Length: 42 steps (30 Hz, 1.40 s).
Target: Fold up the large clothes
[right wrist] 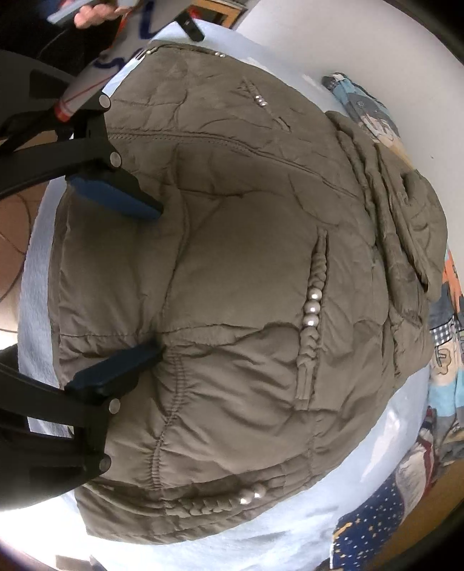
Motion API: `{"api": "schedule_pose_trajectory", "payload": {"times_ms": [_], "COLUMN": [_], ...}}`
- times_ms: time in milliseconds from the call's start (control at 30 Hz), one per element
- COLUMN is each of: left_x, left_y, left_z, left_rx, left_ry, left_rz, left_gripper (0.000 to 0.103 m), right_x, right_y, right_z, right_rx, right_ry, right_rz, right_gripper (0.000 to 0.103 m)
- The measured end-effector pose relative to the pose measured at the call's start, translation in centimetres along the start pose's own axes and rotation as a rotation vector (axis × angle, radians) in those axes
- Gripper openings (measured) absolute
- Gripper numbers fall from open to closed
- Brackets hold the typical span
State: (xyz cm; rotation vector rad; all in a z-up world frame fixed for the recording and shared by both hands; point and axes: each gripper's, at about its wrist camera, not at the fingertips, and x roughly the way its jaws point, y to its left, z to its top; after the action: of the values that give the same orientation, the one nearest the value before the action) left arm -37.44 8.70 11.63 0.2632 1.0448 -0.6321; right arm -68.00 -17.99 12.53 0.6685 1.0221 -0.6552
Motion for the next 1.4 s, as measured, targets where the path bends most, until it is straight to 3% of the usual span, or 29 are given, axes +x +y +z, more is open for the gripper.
{"api": "schedule_pose_trajectory", "payload": {"times_ms": [167, 367, 433, 633, 733, 833, 933, 1067, 1167, 1400], "left_x": [1.8, 3.4, 3.9, 3.5, 3.1, 3.3, 3.4, 3.7, 3.9, 3.8], "left_y": [2.2, 2.0, 1.5, 0.4, 0.5, 0.3, -0.2, 0.1, 0.7, 1.3], "left_z": [-0.5, -1.1, -1.3, -1.7, -2.1, -2.1, -1.9, -1.9, -1.9, -2.8], "left_rx": [-0.09, -0.141, -0.141, -0.106, -0.114, -0.136, -0.14, -0.164, -0.193, -0.257], "left_ry": [0.087, 0.178, 0.201, 0.186, 0.176, 0.17, 0.16, 0.164, 0.172, 0.17], "left_rz": [-0.053, -0.186, -0.211, -0.202, -0.19, -0.174, -0.155, -0.166, -0.187, -0.212], "left_gripper": [0.08, 0.08, 0.073, 0.062, 0.062, 0.062, 0.062, 0.063, 0.066, 0.068], "right_x": [0.1, 0.0, -0.7, -5.8, -8.7, -10.1, -10.0, -8.3, -6.4, -2.8], "right_y": [0.1, 0.0, -0.4, -4.7, -8.9, -13.2, -16.8, -18.8, -18.5, -16.1], "right_z": [0.1, 0.4, 0.5, 1.1, 0.3, -0.9, -2.7, -3.8, -3.8, -3.5], "right_rx": [0.009, 0.011, 0.027, 0.184, 0.326, 0.475, 0.614, 0.707, 0.75, 0.728], "right_ry": [0.006, -0.001, -0.02, -0.205, -0.314, -0.356, -0.346, -0.288, -0.237, -0.115], "right_rz": [0.003, 0.02, 0.053, 0.134, 0.099, 0.037, 0.021, 0.078, 0.17, 0.215], "right_gripper": [0.082, 0.083, 0.083, 0.078, 0.079, 0.079, 0.079, 0.079, 0.079, 0.075]}}
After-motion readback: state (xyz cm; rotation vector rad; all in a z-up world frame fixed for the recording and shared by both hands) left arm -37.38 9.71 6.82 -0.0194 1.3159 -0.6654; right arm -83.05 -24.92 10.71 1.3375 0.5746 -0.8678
